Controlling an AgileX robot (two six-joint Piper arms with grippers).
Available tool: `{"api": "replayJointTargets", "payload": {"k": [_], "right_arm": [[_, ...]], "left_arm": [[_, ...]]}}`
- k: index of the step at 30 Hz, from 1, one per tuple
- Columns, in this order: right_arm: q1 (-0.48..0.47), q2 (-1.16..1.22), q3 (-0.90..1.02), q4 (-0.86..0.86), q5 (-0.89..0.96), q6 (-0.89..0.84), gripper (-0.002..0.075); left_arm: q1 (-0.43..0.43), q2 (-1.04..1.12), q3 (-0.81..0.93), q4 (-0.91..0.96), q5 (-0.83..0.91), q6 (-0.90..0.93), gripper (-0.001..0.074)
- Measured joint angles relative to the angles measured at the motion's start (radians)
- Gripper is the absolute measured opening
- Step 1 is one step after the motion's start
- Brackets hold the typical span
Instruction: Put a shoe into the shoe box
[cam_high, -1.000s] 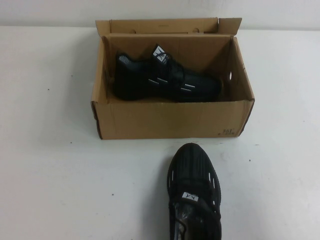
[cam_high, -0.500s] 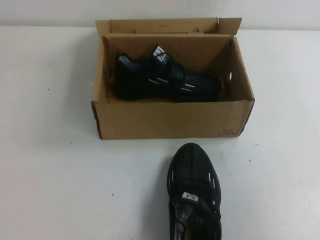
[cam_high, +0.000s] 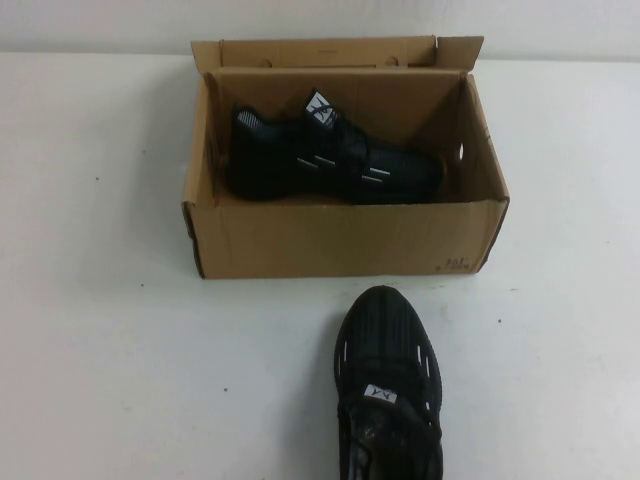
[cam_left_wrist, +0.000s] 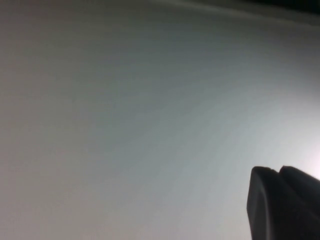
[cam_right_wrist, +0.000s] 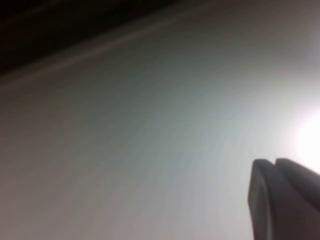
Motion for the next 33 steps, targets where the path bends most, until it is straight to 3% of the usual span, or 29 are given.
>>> {"api": "replayJointTargets", "payload": {"k": [8,16,20,28,33], "right_arm": [[0.0,0.215,-0.115,0.058,0.547,0.006,-0.0017],[0.0,0.335,-0.115,0.086,0.919,0.006,-0.0017],[0.0,0.37,-0.115,0.117,0.99,0.006,-0.0017],[0.0,0.44,-0.115,0.29,0.954,0.004,-0.0017],[0.0,0.51,-0.115,0.464,0.956,-0.18,-0.0017]], "left_arm": [[0.0,0.191,-0.115,-0.005,0.423,-0.103,-0.0002],[0.0,0.256,-0.115,-0.005,0.71,-0.125,-0.0002],[0.0,0.258,-0.115,-0.009,0.735,-0.125,-0.0002],[0.0,0.258,-0.115,-0.04,0.742,-0.125,-0.0002],[0.0,0.258,-0.115,-0.061,0.84,-0.125,-0.0002]]}}
